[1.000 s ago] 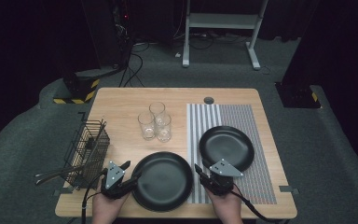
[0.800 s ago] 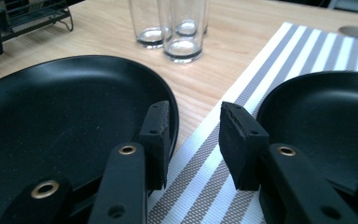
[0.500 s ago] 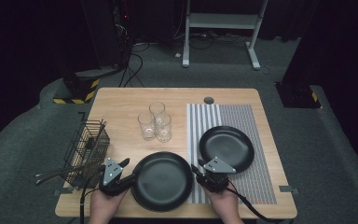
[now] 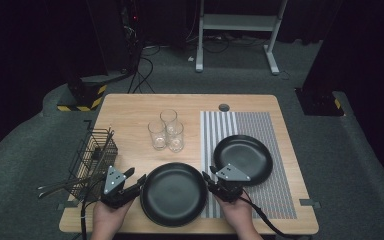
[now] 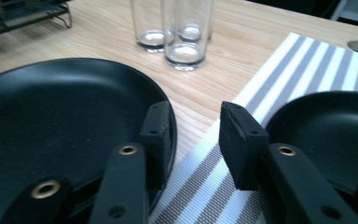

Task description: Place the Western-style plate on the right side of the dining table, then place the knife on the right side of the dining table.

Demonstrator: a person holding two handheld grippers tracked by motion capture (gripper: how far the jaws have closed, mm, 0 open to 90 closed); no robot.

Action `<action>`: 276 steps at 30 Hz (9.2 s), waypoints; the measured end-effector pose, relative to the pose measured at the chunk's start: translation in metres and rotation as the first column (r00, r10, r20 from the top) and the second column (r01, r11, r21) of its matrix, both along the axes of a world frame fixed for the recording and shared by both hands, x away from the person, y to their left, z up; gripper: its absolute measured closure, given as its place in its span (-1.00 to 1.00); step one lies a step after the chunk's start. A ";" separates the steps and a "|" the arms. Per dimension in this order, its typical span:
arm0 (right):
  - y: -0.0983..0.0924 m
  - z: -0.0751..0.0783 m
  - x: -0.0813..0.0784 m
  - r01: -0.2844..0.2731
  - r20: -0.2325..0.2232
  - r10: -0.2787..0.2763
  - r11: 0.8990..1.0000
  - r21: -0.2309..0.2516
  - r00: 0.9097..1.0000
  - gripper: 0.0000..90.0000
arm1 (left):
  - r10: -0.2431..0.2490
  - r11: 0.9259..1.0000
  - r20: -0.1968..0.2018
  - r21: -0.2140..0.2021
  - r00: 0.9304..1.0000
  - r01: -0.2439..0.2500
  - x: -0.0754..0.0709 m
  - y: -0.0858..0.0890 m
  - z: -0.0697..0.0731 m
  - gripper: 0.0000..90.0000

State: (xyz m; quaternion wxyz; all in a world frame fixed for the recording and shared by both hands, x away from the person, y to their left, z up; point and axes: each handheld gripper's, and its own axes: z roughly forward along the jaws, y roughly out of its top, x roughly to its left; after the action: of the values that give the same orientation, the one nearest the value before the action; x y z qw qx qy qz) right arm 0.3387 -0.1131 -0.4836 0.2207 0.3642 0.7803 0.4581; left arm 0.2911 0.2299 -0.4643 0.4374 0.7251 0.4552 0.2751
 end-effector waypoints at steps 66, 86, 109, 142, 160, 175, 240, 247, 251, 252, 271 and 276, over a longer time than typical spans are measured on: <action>-0.025 -0.015 -0.011 -0.022 -0.027 0.024 0.996 0.082 0.999 -0.13 | 0.043 0.999 0.133 -0.023 0.990 -0.040 0.012 0.007 0.056 -0.12; -0.028 -0.014 -0.010 -0.005 -0.020 0.007 0.995 0.098 1.000 -0.10 | 0.069 0.998 0.180 -0.022 0.981 -0.066 0.010 0.015 0.072 -0.14; -0.032 -0.016 -0.008 0.009 -0.030 -0.006 0.994 0.113 1.000 -0.10 | 0.135 0.991 0.201 -0.016 0.970 -0.134 0.018 0.035 0.096 -0.20; -0.037 -0.018 -0.005 0.022 -0.048 -0.016 0.990 0.138 0.999 -0.09 | 0.179 0.983 0.102 0.011 0.979 -0.181 0.059 0.050 0.092 0.21; -0.039 -0.019 -0.005 0.028 -0.051 -0.021 0.989 0.146 0.998 -0.09 | 0.194 0.980 0.127 0.017 0.973 -0.197 0.056 0.049 0.092 0.63; -0.039 -0.019 -0.004 0.029 -0.053 -0.022 0.989 0.146 0.998 -0.09 | 0.208 0.978 0.166 -0.036 0.964 -0.205 0.051 0.060 0.102 0.72; -0.040 -0.019 -0.005 0.036 -0.034 -0.032 0.991 0.129 0.999 -0.08 | 0.296 0.954 0.320 -0.138 0.900 -0.265 0.041 0.083 0.115 0.84; -0.042 -0.012 -0.009 0.034 0.007 -0.035 0.995 0.096 0.999 -0.08 | 0.310 0.950 0.361 -0.155 0.880 -0.271 0.038 0.085 0.115 0.84; -0.048 -0.011 -0.009 0.029 0.007 -0.030 0.995 0.098 1.000 -0.13 | 0.315 0.949 0.376 -0.158 0.871 -0.274 0.038 0.085 0.118 0.84; -0.049 -0.012 -0.009 0.031 0.011 -0.032 0.996 0.089 0.999 -0.15 | 0.316 0.948 0.380 -0.157 0.870 -0.276 0.038 0.085 0.119 0.84; -0.056 -0.022 -0.006 0.052 0.004 -0.053 0.996 0.065 0.999 -0.57 | 0.317 0.949 0.445 -0.150 0.838 -0.279 0.032 0.079 0.143 0.84; -0.056 -0.021 -0.007 0.049 0.009 -0.050 0.996 0.080 0.999 -0.71 | 0.312 0.950 0.460 -0.152 0.831 -0.273 0.030 0.078 0.149 0.84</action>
State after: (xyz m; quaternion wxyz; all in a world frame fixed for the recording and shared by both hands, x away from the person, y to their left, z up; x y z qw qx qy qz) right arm 0.3320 -0.1694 -0.5044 0.2215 0.3893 0.7511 0.4851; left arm 0.3207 0.3075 -0.3149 0.5176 0.5382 0.4488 0.4910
